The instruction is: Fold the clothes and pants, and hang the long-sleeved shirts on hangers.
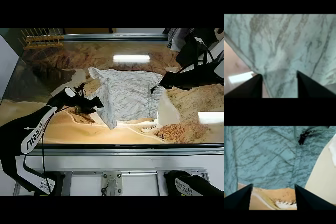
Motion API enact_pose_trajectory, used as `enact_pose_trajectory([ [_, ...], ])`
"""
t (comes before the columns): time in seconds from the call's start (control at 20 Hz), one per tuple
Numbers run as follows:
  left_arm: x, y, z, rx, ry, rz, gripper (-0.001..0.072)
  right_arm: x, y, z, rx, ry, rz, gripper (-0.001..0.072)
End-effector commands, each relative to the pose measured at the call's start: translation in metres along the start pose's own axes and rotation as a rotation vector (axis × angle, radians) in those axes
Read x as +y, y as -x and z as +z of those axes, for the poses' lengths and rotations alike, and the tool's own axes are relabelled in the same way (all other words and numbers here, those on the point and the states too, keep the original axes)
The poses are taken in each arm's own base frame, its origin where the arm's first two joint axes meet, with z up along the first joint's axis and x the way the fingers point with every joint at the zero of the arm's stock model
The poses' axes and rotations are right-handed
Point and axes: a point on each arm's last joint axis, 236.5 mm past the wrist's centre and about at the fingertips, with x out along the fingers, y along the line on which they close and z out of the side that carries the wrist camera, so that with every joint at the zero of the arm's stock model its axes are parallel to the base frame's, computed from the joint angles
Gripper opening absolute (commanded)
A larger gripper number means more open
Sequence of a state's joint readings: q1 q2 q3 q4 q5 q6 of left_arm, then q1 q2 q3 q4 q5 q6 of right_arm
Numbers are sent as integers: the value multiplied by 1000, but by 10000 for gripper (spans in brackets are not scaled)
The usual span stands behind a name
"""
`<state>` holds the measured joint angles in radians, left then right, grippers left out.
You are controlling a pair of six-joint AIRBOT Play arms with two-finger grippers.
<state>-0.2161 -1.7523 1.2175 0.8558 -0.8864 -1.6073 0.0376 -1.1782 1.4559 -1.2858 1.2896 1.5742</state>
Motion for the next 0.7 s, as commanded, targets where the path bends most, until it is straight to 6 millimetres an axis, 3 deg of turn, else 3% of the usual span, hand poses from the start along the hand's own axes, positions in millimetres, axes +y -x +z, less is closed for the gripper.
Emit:
enact_pose_trajectory([
  [0.0, -13, 6, 26, -45, -16, -30, 14, 6, -1, -1, 3, 10, 13, 557],
  [0.1, -19, 40, 53, -90, -52, -60, 11, 6, 0, -2, 4, 16, 10, 558],
  [0.2, -17, 93, 87, -174, -113, -64, 11, 6, 0, -2, 4, 16, 10, 557],
  [0.3, 2, 139, 112, -251, -175, 29, 11, 5, -1, -2, 5, 15, 10, 558],
  [0.45, 34, 176, 132, -301, -227, 170, 41, 6, -1, -2, 5, 15, 10, 558],
  [0.5, 43, 182, 135, -310, -228, 199, 362, 6, 0, -2, 5, 15, 10, 557],
  [0.55, 51, 189, 138, -319, -218, 221, 618, 5, -1, -2, 5, 15, 10, 558],
  [0.65, 72, 201, 137, -307, -147, 246, 610, 6, 0, -2, 6, 16, 10, 557],
])
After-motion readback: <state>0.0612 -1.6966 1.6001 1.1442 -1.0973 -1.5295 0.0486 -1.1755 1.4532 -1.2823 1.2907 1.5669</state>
